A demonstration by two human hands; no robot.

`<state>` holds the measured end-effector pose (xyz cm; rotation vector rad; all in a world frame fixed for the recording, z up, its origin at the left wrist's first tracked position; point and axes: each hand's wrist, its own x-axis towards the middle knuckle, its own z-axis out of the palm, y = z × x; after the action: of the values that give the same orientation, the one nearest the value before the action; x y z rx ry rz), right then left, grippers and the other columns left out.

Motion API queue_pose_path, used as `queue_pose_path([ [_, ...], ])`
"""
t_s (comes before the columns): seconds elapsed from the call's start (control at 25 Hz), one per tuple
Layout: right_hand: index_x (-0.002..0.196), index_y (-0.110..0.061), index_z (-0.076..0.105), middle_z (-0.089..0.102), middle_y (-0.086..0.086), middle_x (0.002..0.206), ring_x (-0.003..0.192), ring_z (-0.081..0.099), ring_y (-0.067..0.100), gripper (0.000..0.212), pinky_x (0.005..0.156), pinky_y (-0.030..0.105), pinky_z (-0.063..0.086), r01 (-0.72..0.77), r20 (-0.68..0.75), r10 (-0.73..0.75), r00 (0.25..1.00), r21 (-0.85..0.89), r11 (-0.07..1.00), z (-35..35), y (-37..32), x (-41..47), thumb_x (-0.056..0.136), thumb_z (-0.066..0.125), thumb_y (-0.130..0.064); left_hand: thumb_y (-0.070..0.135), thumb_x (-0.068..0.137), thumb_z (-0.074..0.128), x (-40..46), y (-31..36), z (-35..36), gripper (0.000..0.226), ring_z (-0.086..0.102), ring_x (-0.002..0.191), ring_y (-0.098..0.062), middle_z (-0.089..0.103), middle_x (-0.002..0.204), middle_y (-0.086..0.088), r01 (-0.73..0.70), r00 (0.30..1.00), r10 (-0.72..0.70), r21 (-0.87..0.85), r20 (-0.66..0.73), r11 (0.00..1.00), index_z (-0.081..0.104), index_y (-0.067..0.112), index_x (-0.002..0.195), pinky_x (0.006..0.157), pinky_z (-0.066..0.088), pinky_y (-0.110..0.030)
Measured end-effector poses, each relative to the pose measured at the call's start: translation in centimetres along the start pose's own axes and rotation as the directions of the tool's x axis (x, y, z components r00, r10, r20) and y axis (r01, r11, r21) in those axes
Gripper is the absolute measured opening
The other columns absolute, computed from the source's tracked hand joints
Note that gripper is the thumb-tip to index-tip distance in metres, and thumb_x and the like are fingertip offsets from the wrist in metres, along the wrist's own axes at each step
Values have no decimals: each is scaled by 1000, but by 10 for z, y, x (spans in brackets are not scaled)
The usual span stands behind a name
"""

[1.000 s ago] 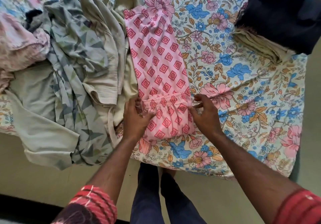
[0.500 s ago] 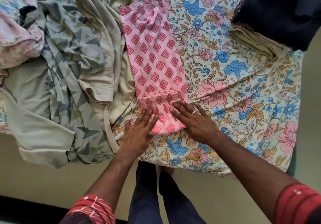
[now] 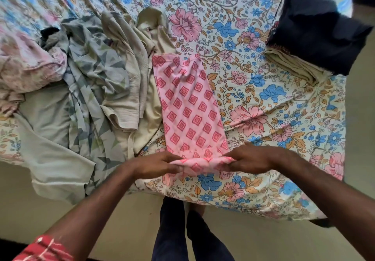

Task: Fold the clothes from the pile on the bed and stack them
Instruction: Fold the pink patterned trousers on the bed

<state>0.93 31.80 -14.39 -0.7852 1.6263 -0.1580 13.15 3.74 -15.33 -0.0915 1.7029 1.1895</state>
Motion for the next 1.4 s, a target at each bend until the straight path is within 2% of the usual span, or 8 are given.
queue_pose_path([
  [0.08,114,-26,66,67,-15,103,94,68,10,32,94,41,59,107,-159,-68,985,256,961,-16,-7,1,102,44,-47,19,105,50,3,-1,-18,25,62,87,2,66,104,5,-18,997,6,-159,-76,987,64,24,125,71,48,-13],
  [0.16,101,-22,70,76,-3,92,88,76,17,31,74,31,63,227,-428,3,904,487,843,-32,-7,15,101,51,-47,22,104,52,17,-3,-39,19,65,95,-24,70,103,-9,-78,961,-21,-344,-275,936,68,20,114,77,52,-28],
  [0.24,108,-17,69,79,-2,94,86,77,17,26,76,41,63,325,-559,218,800,708,627,-43,-2,40,105,53,-38,28,101,58,37,-6,-56,23,69,99,-34,73,104,-13,-211,841,-140,-554,-523,806,65,13,117,78,57,-39],
  [0.36,126,-13,62,75,5,112,96,74,24,30,89,55,58,318,-485,407,774,854,413,-43,1,78,102,60,-31,26,90,73,62,-4,-64,36,74,94,-29,74,108,-10,-311,676,-336,-667,-656,677,61,9,119,70,62,-38],
  [0.64,126,-20,63,77,1,106,91,77,18,27,79,44,63,455,-593,472,652,804,382,-35,-5,97,99,65,-16,6,87,77,78,-3,-47,36,72,96,-18,71,109,-2,-377,528,-361,-594,-768,711,57,19,115,78,64,-43],
  [0.92,132,-22,53,59,-3,126,87,67,7,38,57,24,57,289,-680,610,407,729,621,-91,2,116,98,68,-21,33,78,87,82,8,-93,45,63,83,-14,64,97,2,-167,254,-158,-204,-954,964,60,16,109,73,58,-33],
  [1.2,150,-21,38,48,9,151,88,75,23,64,82,53,63,289,-581,531,617,795,534,-189,-14,143,96,72,-20,30,71,92,112,38,-173,58,63,91,-19,66,106,-4,-139,308,-316,-371,-897,918,57,15,114,78,54,-32],
  [1.4,144,-9,43,66,15,121,86,77,28,60,82,50,64,262,-466,550,693,874,410,-214,-22,166,93,73,-10,23,63,97,129,40,-192,65,69,93,-21,70,110,-4,-173,316,-358,-424,-879,889,58,18,114,84,61,-42],
])
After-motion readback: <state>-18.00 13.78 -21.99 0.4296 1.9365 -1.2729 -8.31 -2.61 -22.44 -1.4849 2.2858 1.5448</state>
